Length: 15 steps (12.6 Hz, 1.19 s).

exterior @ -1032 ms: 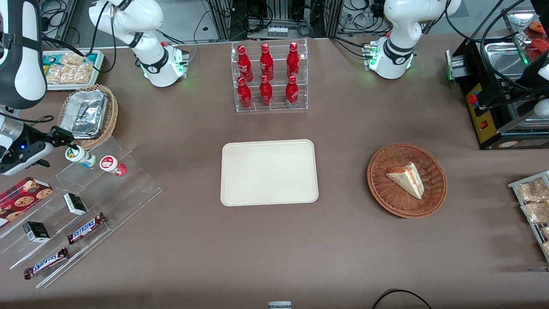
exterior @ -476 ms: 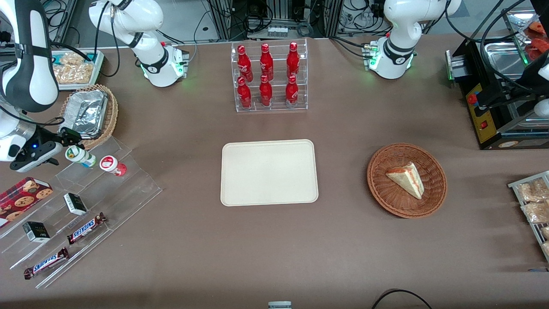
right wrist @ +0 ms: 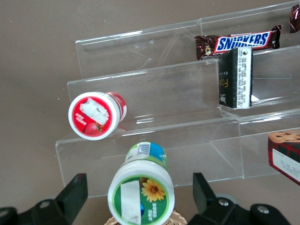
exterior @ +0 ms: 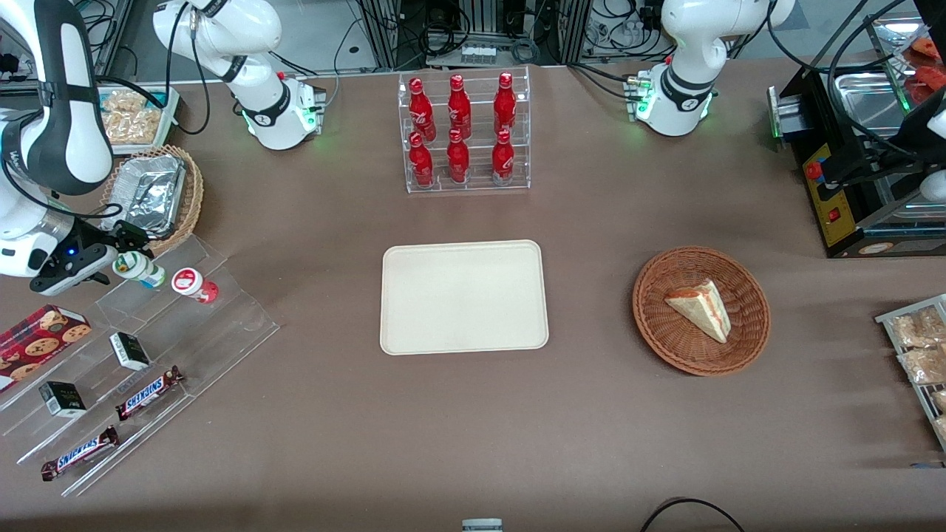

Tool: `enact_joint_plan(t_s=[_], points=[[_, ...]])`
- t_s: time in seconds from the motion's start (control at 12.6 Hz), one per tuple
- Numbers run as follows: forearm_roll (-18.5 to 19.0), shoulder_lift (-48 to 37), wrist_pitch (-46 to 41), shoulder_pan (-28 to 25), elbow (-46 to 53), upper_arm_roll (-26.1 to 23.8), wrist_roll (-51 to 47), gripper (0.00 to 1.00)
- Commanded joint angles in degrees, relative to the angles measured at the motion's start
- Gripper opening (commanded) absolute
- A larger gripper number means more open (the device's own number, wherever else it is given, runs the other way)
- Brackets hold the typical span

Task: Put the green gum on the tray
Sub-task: 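Close the right gripper on the green-labelled gum jar's lid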

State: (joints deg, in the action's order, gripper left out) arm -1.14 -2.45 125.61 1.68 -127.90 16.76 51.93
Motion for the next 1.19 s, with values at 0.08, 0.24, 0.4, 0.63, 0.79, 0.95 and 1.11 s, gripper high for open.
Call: enact_joint_plan(t_s=[0.08,0.24,0.4,0.63,0.79,0.95,1.11], points=[[-0.88,-1.59,2.01,0.07,-2.52,0.47,0.72,1.00],[-0.80,-1.50,2.45,0.07,-2.97,1.00,0.72,1.00],[-0.80,-1.59,2.45,0.07,-2.97,1.09,0.72,1.00],[-0.80,-1.59,2.27,-0.01,-2.97,1.08,0.72,0.44],[-0.80,-1.50,1.57,-0.19,-2.88,1.00,0.63,0.00],[-0.80,-1.32,0.96,-0.45,-2.27,1.00,0.37,0.00],[-0.88,-0.19,-3.06,-0.89,2.01,0.65,-0.16,0.00]])
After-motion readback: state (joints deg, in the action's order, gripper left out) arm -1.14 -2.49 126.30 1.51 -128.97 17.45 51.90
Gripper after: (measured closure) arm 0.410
